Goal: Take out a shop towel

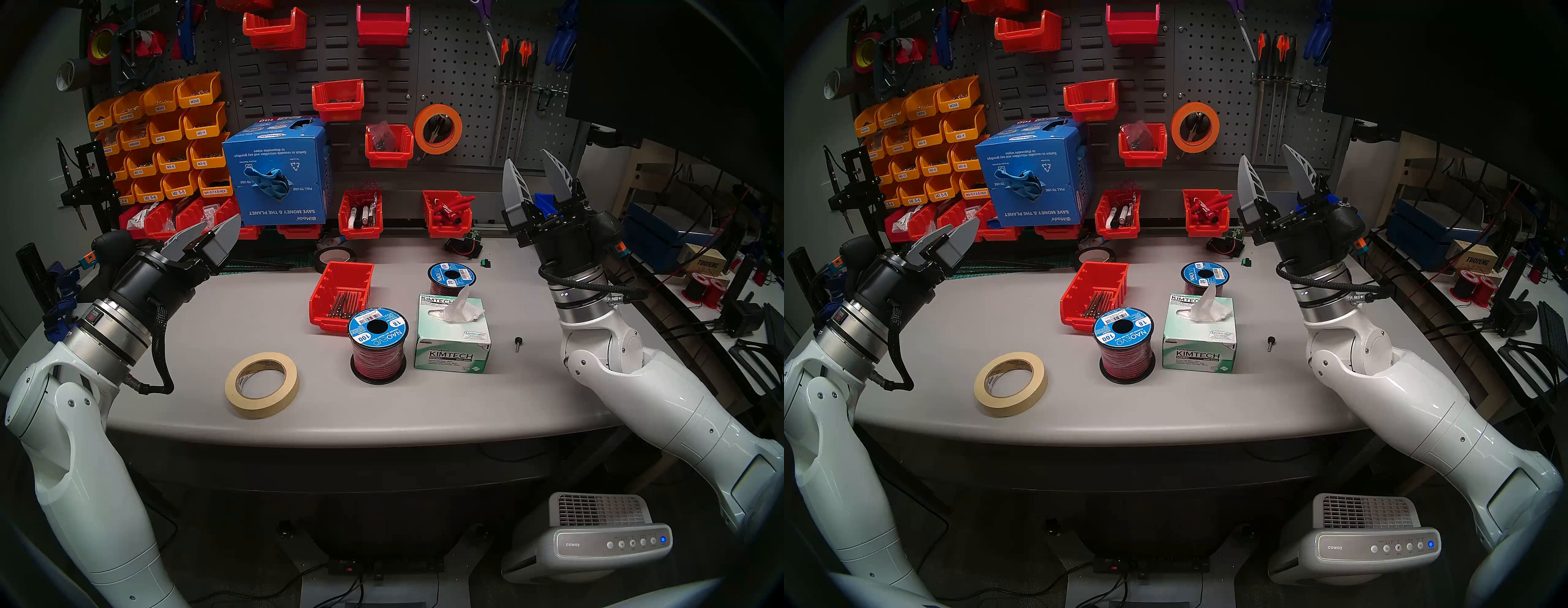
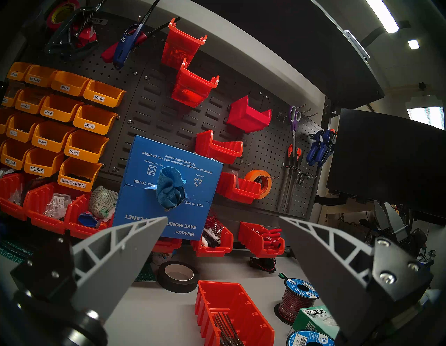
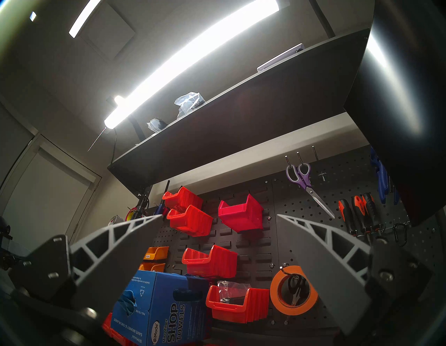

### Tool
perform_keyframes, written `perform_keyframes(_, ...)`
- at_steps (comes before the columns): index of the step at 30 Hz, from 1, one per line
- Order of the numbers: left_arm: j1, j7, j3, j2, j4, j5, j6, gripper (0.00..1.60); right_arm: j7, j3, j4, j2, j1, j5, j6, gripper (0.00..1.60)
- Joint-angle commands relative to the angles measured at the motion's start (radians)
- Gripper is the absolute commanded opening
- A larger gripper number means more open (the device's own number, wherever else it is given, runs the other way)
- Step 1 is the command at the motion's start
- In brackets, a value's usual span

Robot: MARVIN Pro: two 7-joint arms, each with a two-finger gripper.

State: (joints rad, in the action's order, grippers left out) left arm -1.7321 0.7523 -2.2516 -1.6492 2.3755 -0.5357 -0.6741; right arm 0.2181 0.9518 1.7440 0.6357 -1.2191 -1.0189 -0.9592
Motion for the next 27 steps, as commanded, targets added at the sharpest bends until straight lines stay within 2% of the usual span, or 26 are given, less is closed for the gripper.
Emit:
perform_keyframes(1,0.039,-0.028,-0.007,0.001,0.017,-0.009,0.099,1.60,-0.085,0.028,0.050,-0.014,0.016,-0.030,0.073,1.60)
perform_keyframes(2,0.047,-0.040,-0.001,0.000,0.003,0.014,0.145,1.60,-0.111,0.026,0.063,-0.008,0.018,-0.039,0.094,1.60)
perform_keyframes(3,0.060,-0.039,-0.002,0.004,-0.008,0.028,0.143,1.60,-0.140,0.021,0.085,0.005,0.016,-0.069,0.122,1.60)
perform_keyframes(5,0.066,-0.038,-0.001,0.006,-0.017,0.034,0.143,1.60,-0.147,0.018,0.095,0.012,0.017,-0.076,0.143,1.60)
perform_keyframes(6,0.068,-0.040,0.005,0.005,-0.029,0.044,0.182,1.60,-0.165,0.005,0.108,0.008,0.022,-0.056,0.172,1.60)
perform_keyframes(7,0.076,-0.038,0.005,0.006,-0.034,0.051,0.177,1.60,-0.178,-0.002,0.120,0.020,0.021,-0.066,0.179,1.60)
perform_keyframes(12,0.066,-0.033,0.031,0.014,-0.062,0.099,0.273,1.60,-0.245,-0.051,0.212,0.036,0.014,-0.079,0.284,1.60)
perform_keyframes(14,0.059,-0.031,0.038,0.014,-0.061,0.108,0.282,1.60,-0.228,-0.068,0.205,0.053,0.027,-0.067,0.287,1.60)
perform_keyframes(15,0.053,-0.025,0.045,0.015,-0.063,0.116,0.297,1.60,-0.267,-0.067,0.265,0.028,0.009,-0.062,0.302,1.60)
perform_keyframes(16,0.049,-0.023,0.049,0.014,-0.063,0.121,0.302,1.60,-0.247,-0.073,0.231,0.053,0.024,-0.054,0.288,1.60)
perform_keyframes(20,0.039,0.003,0.063,0.023,-0.071,0.137,0.335,1.60,-0.288,-0.073,0.298,0.025,0.012,-0.035,0.303,1.60)
perform_keyframes(21,0.039,0.013,0.066,0.030,-0.076,0.142,0.343,1.60,-0.288,-0.076,0.293,0.032,0.016,-0.022,0.301,1.60)
perform_keyframes(23,0.046,0.028,0.072,0.050,-0.093,0.154,0.357,1.60,-0.320,-0.076,0.350,0.014,-0.004,-0.015,0.313,1.60)
perform_keyframes(24,0.052,0.033,0.074,0.059,-0.103,0.160,0.365,1.60,-0.308,-0.082,0.327,0.037,0.004,-0.002,0.299,1.60)
perform_keyframes(27,0.083,0.020,0.086,0.102,-0.143,0.209,0.354,1.60,-0.353,-0.095,0.388,0.029,-0.013,0.027,0.325,1.60)
